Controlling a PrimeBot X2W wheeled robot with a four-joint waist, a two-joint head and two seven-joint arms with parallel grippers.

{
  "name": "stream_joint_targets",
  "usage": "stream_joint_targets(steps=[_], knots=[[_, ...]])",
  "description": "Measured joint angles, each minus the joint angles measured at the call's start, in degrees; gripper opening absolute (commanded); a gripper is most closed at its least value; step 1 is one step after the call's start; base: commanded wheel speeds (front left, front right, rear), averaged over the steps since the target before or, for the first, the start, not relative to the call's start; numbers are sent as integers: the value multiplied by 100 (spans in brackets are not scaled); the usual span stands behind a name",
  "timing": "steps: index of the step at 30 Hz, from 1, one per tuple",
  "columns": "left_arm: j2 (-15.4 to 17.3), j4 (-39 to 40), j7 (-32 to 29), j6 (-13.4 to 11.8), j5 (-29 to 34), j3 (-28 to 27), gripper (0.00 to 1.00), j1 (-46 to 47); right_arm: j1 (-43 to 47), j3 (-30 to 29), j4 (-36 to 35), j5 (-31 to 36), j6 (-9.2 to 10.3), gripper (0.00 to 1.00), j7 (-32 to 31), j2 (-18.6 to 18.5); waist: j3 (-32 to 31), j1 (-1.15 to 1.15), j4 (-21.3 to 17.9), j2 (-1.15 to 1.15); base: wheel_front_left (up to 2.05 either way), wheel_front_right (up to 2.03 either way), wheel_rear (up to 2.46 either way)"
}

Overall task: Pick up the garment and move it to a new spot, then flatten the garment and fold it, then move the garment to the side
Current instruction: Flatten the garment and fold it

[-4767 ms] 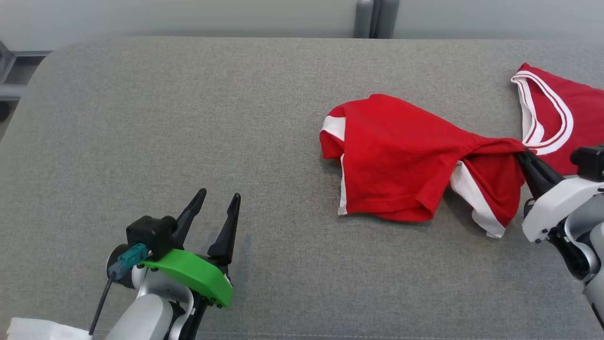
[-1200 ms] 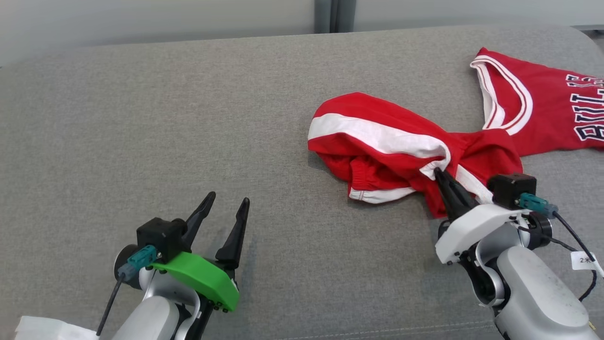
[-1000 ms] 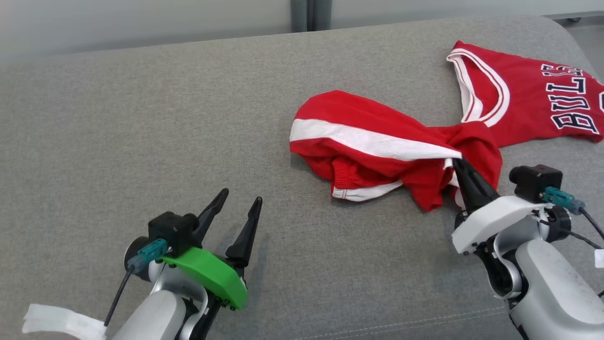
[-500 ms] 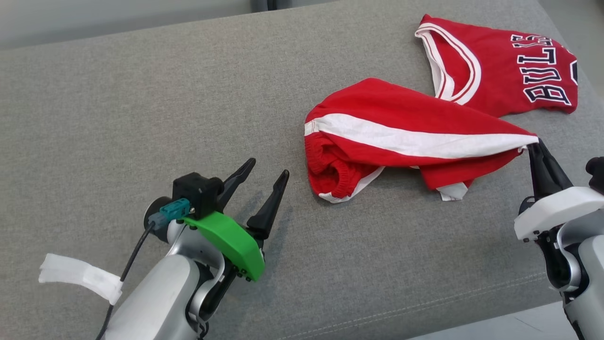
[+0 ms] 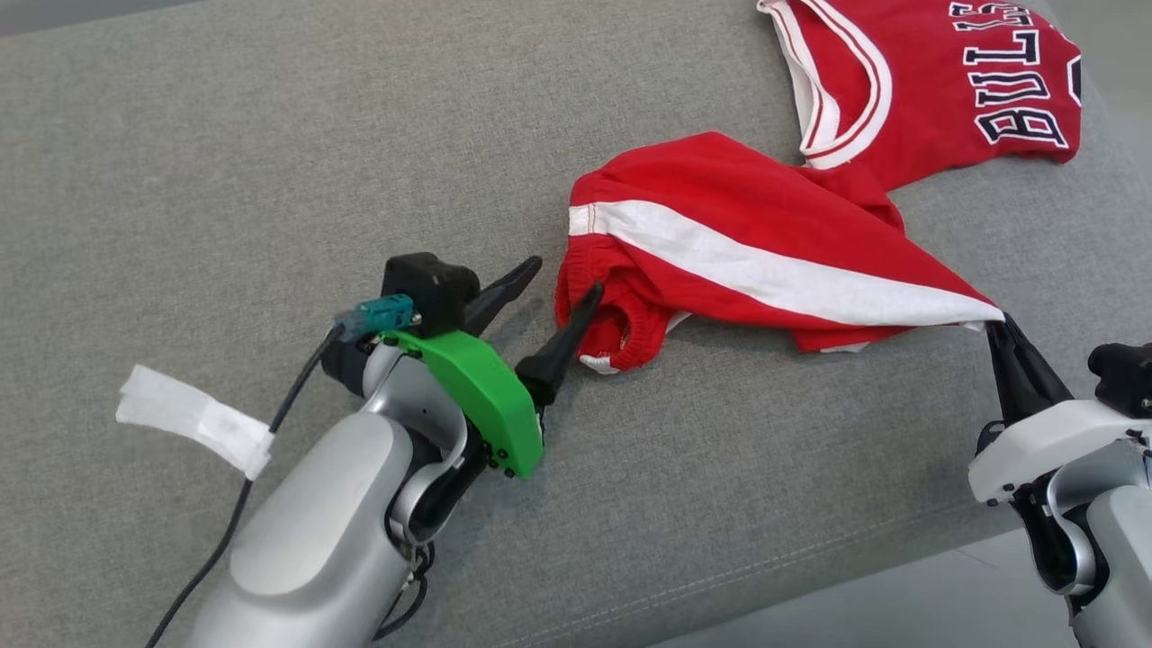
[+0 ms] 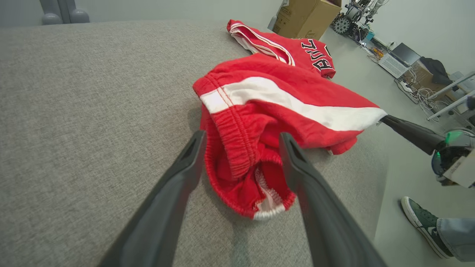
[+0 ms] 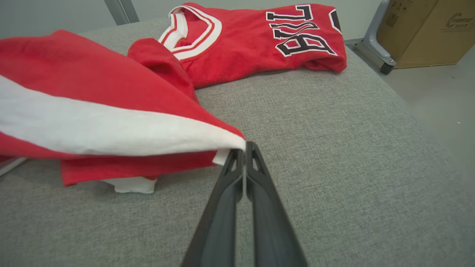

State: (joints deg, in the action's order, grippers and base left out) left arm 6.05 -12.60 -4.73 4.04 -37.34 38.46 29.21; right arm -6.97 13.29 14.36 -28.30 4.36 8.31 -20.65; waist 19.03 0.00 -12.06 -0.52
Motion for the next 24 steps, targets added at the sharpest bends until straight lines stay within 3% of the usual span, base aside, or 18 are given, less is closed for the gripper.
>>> stream_joint_targets(steps=[8, 14, 24], knots=[[-178, -416, -414, 51, -889, -381, 100, 309, -108, 154, 65, 56, -94, 0, 125, 87, 269, 0, -231, 0, 0, 0, 0], [-178, -587, -539, 100, -891, -491, 100, 762, -244, 243, 122, 103, -177, 0, 182, 158, 390, 0, -358, 0, 0, 0, 0], [-282, -1022, -840, 153, -1421, -532, 100, 880, -332, 327, 294, 131, -208, 0, 282, 254, 434, 0, -420, 0, 0, 0, 0]])
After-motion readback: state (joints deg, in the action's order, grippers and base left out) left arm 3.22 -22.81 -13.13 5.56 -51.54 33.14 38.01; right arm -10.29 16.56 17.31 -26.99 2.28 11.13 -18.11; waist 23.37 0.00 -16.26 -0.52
